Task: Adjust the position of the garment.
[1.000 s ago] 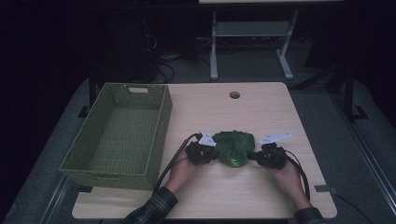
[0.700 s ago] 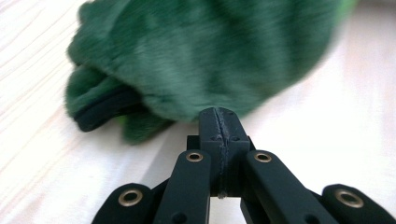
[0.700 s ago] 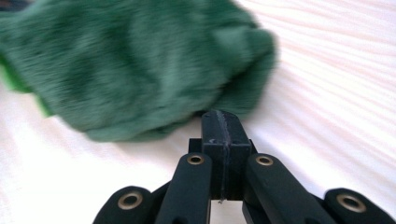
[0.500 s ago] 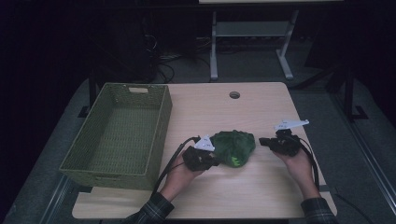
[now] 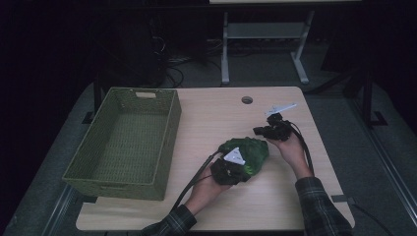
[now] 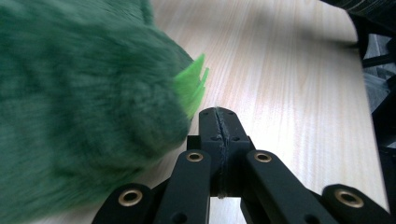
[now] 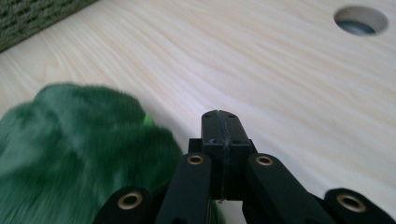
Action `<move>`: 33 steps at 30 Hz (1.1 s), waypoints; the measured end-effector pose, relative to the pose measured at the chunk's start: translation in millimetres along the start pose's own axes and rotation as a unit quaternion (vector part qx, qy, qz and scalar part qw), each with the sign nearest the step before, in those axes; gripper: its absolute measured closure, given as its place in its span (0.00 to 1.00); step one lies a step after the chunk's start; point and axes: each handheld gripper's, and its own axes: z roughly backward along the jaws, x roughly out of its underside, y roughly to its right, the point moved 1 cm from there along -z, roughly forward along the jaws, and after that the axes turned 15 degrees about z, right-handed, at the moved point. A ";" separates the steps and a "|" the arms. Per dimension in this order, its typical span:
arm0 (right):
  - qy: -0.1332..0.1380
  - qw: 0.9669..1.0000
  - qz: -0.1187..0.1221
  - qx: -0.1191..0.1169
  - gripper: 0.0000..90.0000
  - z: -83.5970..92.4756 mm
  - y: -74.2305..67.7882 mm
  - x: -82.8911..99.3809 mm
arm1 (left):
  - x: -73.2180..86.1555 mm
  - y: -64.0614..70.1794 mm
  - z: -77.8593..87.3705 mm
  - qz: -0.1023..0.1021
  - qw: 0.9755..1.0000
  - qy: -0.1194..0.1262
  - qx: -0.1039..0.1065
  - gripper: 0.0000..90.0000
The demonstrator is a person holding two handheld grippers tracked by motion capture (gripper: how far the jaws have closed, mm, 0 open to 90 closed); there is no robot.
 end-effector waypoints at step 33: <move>-0.056 0.993 0.019 -0.101 1.00 -8.1 -28.0 24.6 | 16.6 -47.1 18.1 0.013 0.998 -0.030 -0.060 1.00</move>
